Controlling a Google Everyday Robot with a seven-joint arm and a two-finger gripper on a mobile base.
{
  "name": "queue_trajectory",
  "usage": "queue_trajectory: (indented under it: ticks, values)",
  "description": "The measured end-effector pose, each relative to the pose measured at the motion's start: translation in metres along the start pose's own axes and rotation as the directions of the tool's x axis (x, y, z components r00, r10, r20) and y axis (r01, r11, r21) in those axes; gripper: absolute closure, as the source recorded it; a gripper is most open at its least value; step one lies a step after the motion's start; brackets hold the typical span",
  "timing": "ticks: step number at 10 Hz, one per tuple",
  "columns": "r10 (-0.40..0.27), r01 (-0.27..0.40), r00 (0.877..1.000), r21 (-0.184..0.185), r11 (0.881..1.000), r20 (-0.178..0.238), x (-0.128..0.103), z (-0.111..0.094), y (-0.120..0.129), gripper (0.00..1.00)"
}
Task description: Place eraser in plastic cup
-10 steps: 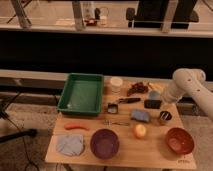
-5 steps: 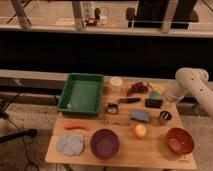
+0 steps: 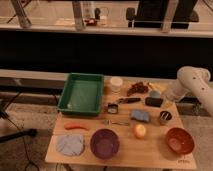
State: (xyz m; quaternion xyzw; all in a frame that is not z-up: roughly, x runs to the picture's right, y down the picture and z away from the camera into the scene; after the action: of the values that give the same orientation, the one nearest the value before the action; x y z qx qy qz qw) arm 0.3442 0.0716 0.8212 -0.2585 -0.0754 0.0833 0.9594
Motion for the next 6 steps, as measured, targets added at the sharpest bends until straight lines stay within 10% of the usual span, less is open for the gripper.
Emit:
queue_trajectory:
  ticks: [6]
  values:
    - [-0.054, 0.055, 0.998, 0.067, 0.996, -0.021, -0.007, 0.01, 0.015, 0.42]
